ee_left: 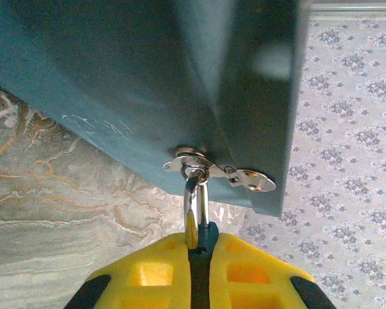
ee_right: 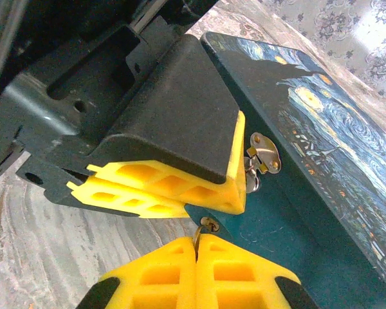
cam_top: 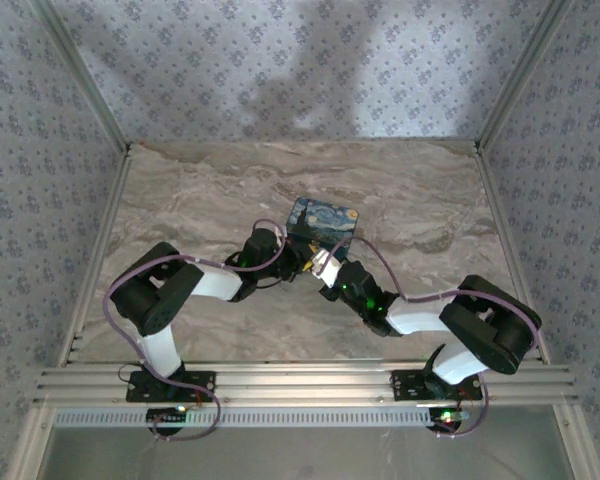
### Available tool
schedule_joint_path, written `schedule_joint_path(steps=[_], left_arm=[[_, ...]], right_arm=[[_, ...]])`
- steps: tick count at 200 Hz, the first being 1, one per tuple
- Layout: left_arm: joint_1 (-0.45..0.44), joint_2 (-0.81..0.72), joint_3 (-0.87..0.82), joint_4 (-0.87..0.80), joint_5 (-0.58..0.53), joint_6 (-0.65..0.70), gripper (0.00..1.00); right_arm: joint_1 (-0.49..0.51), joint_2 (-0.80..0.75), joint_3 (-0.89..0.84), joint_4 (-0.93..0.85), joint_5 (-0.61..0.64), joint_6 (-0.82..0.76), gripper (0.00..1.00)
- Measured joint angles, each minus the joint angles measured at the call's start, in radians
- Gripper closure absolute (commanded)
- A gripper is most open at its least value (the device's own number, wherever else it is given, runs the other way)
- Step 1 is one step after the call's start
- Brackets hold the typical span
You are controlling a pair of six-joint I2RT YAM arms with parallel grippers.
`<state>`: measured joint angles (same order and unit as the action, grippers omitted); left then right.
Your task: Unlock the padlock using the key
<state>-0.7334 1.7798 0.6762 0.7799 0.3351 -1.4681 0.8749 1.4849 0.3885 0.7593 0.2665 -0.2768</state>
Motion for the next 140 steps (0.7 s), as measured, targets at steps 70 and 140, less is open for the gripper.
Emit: schedule_joint_path(steps=[70,140], left_arm=[[-0.001,0.0,0.0,-0.018,-0.004,0.002,0.79],[0.0,-0.026,0.0,-0.044,-0.011,0.029,0.5]], right_arm=[[0.008,0.009,0.0,0.006,0.006,0.0,1.0],[0.011,0.03,0.0,0.012,0.008,0.0,1.0]])
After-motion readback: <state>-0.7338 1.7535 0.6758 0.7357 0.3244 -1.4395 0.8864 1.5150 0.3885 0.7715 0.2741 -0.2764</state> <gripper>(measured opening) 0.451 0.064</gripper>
